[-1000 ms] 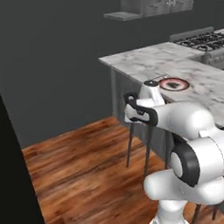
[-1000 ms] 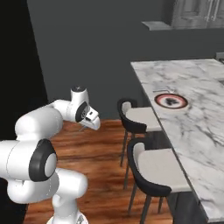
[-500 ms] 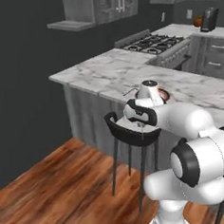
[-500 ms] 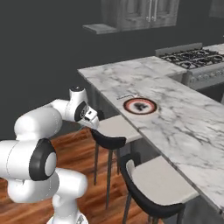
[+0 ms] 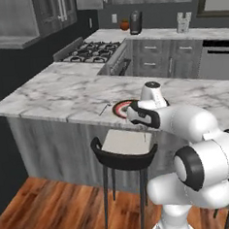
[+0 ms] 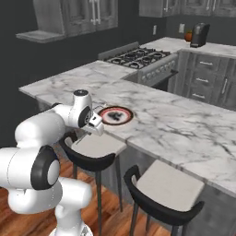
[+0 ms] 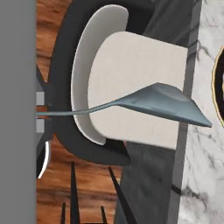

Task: Take the fork and place it on the left side of the plate. Then take the spoon and place it on the right side of the plate. Make sure they're directly next to the plate.

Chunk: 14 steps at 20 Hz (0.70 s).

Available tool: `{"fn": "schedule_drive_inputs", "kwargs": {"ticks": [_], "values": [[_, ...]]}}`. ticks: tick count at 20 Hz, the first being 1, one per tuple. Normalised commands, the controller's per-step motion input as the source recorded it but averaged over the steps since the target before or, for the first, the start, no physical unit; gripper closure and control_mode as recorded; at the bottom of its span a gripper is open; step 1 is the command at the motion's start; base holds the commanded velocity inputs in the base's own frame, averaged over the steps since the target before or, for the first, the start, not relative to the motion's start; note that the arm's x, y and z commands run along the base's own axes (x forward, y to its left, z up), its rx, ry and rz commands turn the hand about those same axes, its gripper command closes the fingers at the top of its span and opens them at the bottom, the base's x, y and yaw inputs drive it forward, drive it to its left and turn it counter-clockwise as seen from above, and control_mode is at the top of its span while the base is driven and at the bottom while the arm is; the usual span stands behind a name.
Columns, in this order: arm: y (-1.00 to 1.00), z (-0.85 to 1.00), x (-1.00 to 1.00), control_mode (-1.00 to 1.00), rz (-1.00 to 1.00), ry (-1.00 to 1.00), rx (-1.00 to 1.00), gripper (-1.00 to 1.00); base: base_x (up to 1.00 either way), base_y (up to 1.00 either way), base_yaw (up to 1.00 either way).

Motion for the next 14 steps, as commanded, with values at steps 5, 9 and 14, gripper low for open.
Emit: {"fn": "schedule_drive_inputs", "kwargs": {"ticks": [5,9,14], "values": [[0.00,0.00,0.00,1.00,0.00,0.00,0.00,1.00,0.20,0.71,-0.64],[0.00,0.00,0.00,1.00,0.00,0.00,0.00,1.00,0.07,0.35,-0.33],[0.00,0.00,0.00,1.00,0.00,0.00,0.00,1.00,0.00,0.00,0.00]]}}
